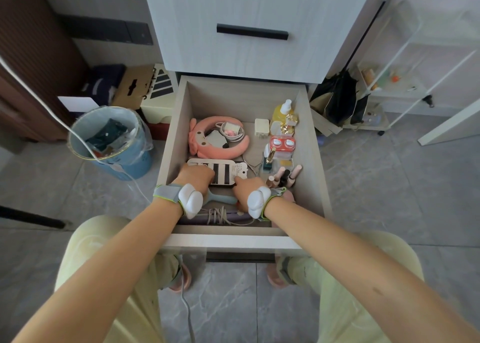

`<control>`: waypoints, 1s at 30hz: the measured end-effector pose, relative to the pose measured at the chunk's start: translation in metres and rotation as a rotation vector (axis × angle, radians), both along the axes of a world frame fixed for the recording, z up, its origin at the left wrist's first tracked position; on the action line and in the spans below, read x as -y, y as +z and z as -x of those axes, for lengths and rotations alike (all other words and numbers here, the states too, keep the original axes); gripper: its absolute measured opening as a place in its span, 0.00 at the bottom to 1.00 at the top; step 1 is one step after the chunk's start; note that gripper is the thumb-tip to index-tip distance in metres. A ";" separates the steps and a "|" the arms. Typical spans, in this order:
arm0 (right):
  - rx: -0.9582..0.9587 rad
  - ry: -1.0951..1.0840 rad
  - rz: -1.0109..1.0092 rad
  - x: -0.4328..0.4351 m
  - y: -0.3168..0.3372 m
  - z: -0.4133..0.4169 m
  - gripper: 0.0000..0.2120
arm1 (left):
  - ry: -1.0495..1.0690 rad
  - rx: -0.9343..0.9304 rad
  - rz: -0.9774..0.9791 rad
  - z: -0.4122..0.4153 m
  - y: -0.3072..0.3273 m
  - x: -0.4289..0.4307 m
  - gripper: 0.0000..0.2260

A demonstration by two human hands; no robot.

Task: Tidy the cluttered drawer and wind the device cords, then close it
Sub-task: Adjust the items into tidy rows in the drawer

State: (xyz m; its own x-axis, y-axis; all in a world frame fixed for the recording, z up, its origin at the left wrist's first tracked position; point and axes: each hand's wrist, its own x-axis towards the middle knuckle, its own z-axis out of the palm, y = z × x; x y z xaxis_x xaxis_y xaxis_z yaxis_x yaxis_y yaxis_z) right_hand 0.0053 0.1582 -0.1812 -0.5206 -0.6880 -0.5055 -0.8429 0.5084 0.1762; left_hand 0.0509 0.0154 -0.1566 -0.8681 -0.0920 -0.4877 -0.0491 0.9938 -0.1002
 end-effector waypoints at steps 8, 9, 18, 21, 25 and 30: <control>0.073 -0.054 0.032 -0.001 0.003 0.001 0.18 | 0.016 0.014 -0.023 -0.002 0.004 -0.001 0.12; 0.075 -0.052 0.052 -0.002 0.002 0.001 0.16 | 0.029 0.018 -0.038 -0.003 0.004 -0.001 0.12; 0.160 -0.100 0.454 -0.008 0.015 0.007 0.06 | 0.069 0.054 -0.129 -0.004 -0.005 0.004 0.27; 0.186 -0.124 0.562 -0.008 0.024 0.012 0.06 | 0.064 0.135 -0.088 -0.002 -0.005 0.003 0.30; 0.229 -0.241 0.698 -0.018 0.039 0.018 0.05 | 0.025 0.071 -0.070 0.000 -0.003 0.000 0.22; 0.363 -0.424 0.771 -0.035 0.044 0.033 0.02 | 0.030 -0.227 -0.562 0.001 0.004 -0.012 0.22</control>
State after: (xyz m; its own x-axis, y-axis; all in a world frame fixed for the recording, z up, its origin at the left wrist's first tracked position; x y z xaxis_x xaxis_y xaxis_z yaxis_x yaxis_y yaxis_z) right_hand -0.0278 0.1933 -0.1368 -0.7038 -0.6895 -0.1710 -0.4988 0.6510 -0.5721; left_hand 0.0496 0.0277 -0.1523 -0.9572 0.0996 -0.2716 -0.0367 0.8895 0.4554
